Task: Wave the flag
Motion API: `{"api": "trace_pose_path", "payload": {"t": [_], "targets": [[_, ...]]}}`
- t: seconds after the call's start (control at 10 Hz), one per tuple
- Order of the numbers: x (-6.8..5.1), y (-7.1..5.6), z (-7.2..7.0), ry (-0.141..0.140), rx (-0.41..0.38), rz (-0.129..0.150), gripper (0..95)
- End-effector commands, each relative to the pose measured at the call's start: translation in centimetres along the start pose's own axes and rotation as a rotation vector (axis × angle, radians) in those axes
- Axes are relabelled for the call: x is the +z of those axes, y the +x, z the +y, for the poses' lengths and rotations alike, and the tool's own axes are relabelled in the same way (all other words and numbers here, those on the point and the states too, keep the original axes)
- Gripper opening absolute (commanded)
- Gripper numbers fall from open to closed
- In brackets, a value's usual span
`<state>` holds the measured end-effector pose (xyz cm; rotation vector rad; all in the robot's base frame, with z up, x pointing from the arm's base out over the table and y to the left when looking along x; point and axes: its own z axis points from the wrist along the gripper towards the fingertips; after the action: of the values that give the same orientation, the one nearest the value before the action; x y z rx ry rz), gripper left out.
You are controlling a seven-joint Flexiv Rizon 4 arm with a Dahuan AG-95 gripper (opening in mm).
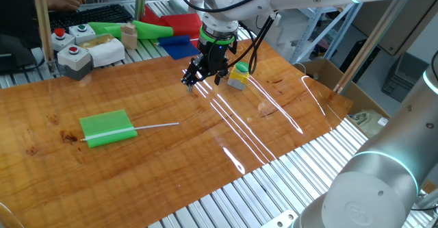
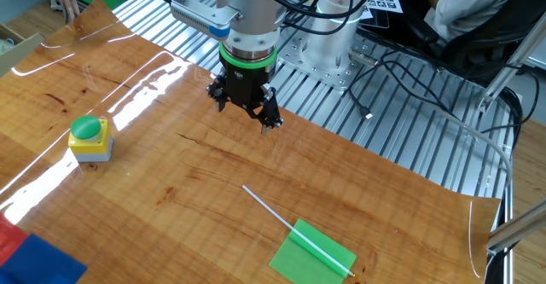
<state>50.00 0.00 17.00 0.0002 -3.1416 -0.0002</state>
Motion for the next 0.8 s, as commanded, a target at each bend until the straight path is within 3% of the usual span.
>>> {"api": "trace_pose_path", "payload": {"t": [0.1, 0.8], "targets": [[0.0, 0.0, 0.0, -0.059, 0.213, 0.045, 0.0], [0.57, 0.08, 0.44, -0.059, 0.218, 0.045, 0.0]]}}
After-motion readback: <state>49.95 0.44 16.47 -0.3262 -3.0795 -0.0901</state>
